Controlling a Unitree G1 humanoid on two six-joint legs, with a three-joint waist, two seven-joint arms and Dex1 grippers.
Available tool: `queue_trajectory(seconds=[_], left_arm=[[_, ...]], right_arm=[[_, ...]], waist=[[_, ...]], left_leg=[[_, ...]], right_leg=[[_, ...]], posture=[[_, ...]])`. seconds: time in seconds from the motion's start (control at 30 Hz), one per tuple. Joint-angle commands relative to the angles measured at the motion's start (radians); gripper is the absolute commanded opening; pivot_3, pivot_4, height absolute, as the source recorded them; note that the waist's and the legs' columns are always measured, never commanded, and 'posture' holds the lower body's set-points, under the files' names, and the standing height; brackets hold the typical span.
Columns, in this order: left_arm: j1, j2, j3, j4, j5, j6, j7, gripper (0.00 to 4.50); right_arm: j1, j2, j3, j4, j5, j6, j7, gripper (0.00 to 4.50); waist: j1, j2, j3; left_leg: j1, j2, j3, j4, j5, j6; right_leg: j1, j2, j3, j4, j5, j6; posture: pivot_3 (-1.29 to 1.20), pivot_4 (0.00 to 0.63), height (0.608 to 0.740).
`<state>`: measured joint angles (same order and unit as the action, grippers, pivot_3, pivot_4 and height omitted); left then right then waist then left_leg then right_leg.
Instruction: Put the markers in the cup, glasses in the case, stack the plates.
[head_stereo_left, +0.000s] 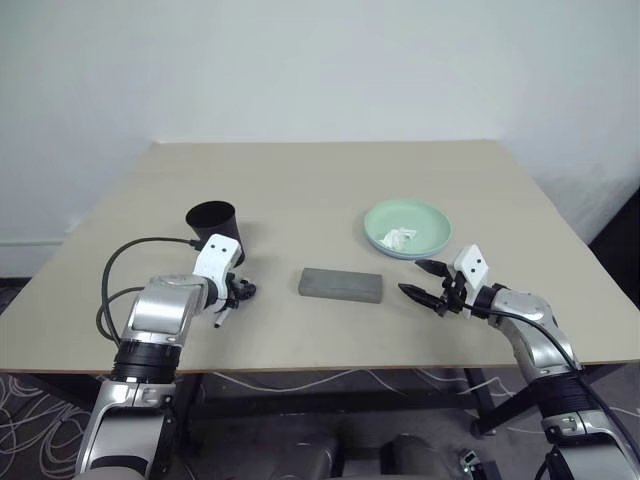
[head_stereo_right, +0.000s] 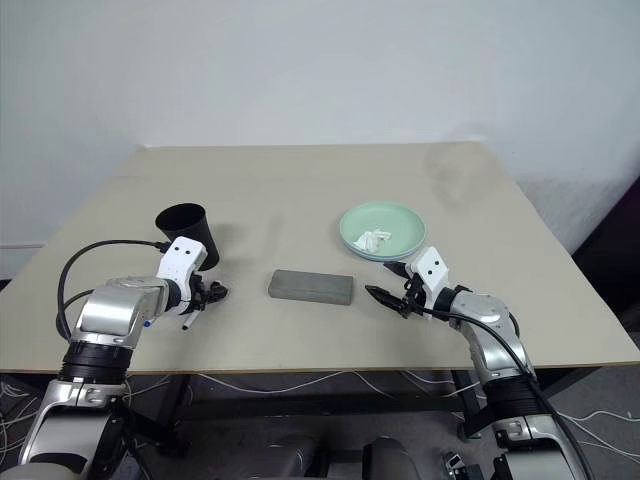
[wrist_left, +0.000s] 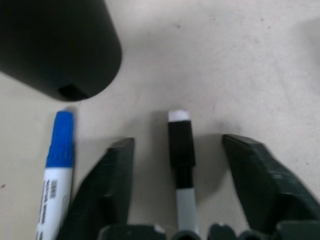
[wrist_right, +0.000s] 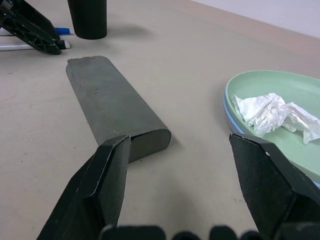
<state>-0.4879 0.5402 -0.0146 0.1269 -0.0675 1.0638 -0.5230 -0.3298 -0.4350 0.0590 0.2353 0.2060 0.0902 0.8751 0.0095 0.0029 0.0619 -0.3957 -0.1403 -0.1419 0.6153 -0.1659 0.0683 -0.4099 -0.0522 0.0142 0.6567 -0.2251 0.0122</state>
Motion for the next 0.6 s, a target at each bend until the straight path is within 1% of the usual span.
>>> queue_trajectory(seconds=[0.03, 0.13, 0.17, 0.37, 0.4, 0.5, 0.6], left_arm=[[-0.029, 0.004, 0.0, -0.01, -0.005, -0.013, 0.011, 1.4], [-0.026, 0.006, -0.001, -0.015, -0.01, -0.011, 0.014, 0.36], [-0.026, 0.006, -0.002, -0.018, -0.011, -0.01, 0.015, 0.12], [-0.031, 0.009, -0.007, -0.033, -0.017, -0.022, 0.016, 0.12], [-0.033, 0.012, -0.017, -0.045, -0.016, -0.049, 0.005, 0.12], [-0.056, -0.007, -0.004, -0.126, -0.052, -0.253, -0.052, 0.12], [-0.084, -0.041, 0.056, -0.136, -0.102, -0.445, -0.08, 0.12]], right_arm=[[-0.013, 0.001, -0.016, -0.033, 0.013, -0.01, -0.004, 3.43], [-0.011, -0.001, -0.017, -0.036, 0.014, -0.009, -0.006, 3.43], [-0.011, -0.001, -0.017, -0.036, 0.014, -0.009, -0.006, 3.43], [-0.013, -0.001, -0.017, -0.033, 0.013, -0.01, -0.006, 3.43], [-0.015, 0.0, -0.017, -0.031, 0.013, -0.01, -0.006, 3.43], [-0.026, 0.001, -0.014, -0.022, 0.011, -0.012, -0.004, 3.43], [-0.033, 0.003, -0.013, -0.016, 0.009, -0.014, -0.005, 3.43]], waist=[[0.0, 0.0, 0.0], [0.0, 0.0, 0.0], [0.0, 0.0, 0.0], [0.0, 0.0, 0.0], [0.0, 0.0, 0.0], [0.002, 0.0, 0.0], [0.001, -0.001, 0.0]], left_leg=[[0.0, 0.0, 0.0, 0.0, 0.0, 0.0], [0.0, 0.0, 0.0, -0.001, 0.0, 0.0], [0.0, 0.0, 0.0, -0.001, 0.0, 0.0], [0.0, 0.0, 0.0, -0.001, 0.0, 0.0], [-0.001, 0.0, 0.0, -0.001, 0.0, 0.0], [-0.002, 0.0, 0.0, -0.001, 0.0, 0.0], [-0.002, 0.0, 0.0, 0.0, 0.0, 0.0]], right_leg=[[0.0, 0.0, 0.0, 0.0, 0.0, 0.0], [0.0, 0.0, 0.0, 0.0, 0.0, 0.0], [0.0, 0.0, 0.0, 0.0, 0.0, 0.0], [0.0, 0.0, 0.0, 0.0, 0.0, 0.0], [0.0, 0.0, 0.0, 0.0, 0.0, 0.0], [0.0, 0.0, -0.001, -0.001, 0.0, 0.0], [0.0, -0.001, -0.001, -0.003, 0.0, 0.0]], posture=[[0.0, 0.0, 0.738], [0.0, 0.0, 0.738], [0.0, 0.0, 0.738], [0.0, 0.0, 0.738], [0.0, 0.0, 0.738], [0.0, 0.0, 0.738], [0.0, 0.0, 0.738]])
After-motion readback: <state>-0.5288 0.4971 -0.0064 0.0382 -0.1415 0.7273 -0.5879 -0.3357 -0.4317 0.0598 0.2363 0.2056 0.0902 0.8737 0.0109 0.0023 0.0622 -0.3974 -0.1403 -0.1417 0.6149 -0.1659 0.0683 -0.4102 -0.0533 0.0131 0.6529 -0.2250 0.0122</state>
